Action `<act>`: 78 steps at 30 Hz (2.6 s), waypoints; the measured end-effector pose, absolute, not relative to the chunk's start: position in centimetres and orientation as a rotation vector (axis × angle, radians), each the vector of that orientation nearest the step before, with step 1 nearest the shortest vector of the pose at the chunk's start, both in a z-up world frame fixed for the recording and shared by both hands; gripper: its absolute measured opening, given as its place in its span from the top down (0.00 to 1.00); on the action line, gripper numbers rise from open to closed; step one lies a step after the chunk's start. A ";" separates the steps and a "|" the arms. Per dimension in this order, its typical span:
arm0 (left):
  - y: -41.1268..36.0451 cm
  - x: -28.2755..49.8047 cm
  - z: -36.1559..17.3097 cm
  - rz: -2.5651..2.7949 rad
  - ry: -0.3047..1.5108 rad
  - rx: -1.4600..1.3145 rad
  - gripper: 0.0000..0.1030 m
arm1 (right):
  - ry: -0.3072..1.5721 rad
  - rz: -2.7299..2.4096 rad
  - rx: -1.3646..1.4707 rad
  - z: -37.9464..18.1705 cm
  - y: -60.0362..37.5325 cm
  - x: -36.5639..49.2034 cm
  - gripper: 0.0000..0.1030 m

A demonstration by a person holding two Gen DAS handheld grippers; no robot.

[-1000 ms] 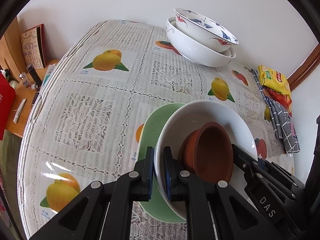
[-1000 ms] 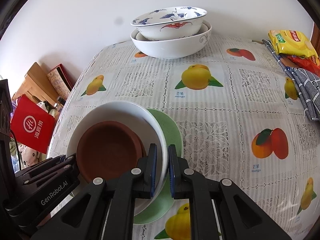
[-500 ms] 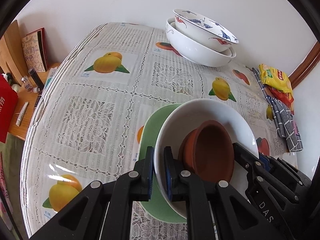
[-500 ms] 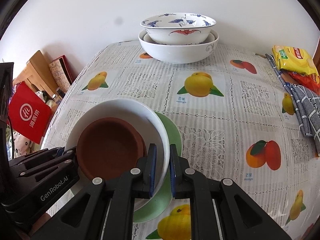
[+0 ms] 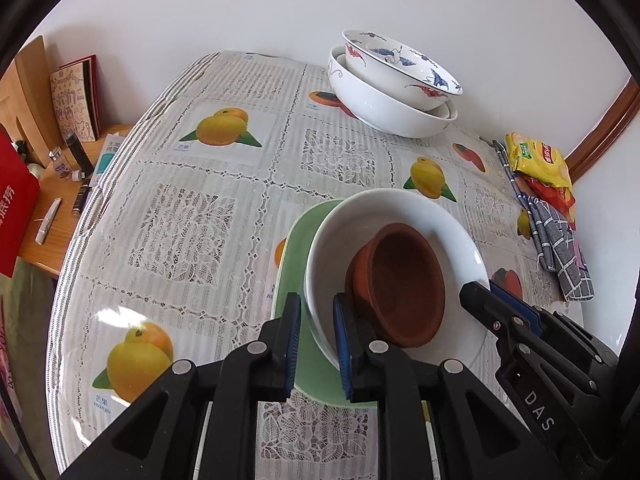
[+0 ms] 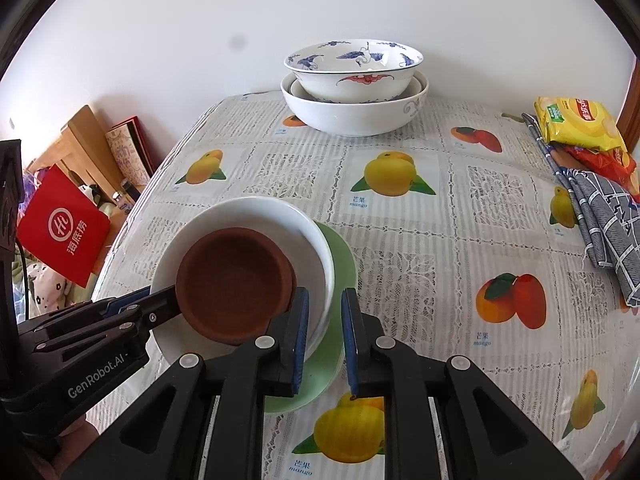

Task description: Organize plates and bowls

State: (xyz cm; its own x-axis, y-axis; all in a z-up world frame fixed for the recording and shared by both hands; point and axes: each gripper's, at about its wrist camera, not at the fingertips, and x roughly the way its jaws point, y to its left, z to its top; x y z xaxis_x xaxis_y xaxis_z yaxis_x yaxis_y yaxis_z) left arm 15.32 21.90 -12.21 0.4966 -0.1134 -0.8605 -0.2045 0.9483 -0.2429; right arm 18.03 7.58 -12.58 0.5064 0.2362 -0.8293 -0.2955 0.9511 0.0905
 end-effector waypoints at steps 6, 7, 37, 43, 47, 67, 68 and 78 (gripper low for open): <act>21.0 13.4 -10.8 0.064 1.031 -0.317 0.81 | 0.954 0.320 -0.079 -11.3 6.4 16.0 0.72; 20.8 13.0 -10.4 0.070 1.023 -0.319 0.80 | 0.948 0.319 -0.077 -11.1 6.0 15.6 0.69; 5.3 1.4 -2.6 0.039 0.721 -0.160 0.21 | 0.758 0.051 -0.007 -4.3 -12.7 1.2 0.30; 3.7 -0.2 -2.2 0.004 0.725 -0.133 0.15 | 0.733 0.054 0.072 -3.7 -14.9 -0.4 0.13; 3.4 -0.8 -2.1 0.005 0.729 -0.130 0.12 | 0.715 0.020 0.050 -3.3 -15.3 -1.2 0.10; 2.4 -2.5 -1.2 -0.009 0.727 -0.102 0.08 | 0.692 -0.008 0.036 -2.1 -15.8 -3.0 0.10; 2.3 -2.5 -1.2 -0.009 0.729 -0.092 0.08 | 0.695 -0.002 0.035 -2.2 -15.7 -3.0 0.10; 2.4 -2.5 -1.2 -0.002 0.736 -0.086 0.07 | 0.700 -0.017 0.029 -2.3 -15.9 -3.2 0.10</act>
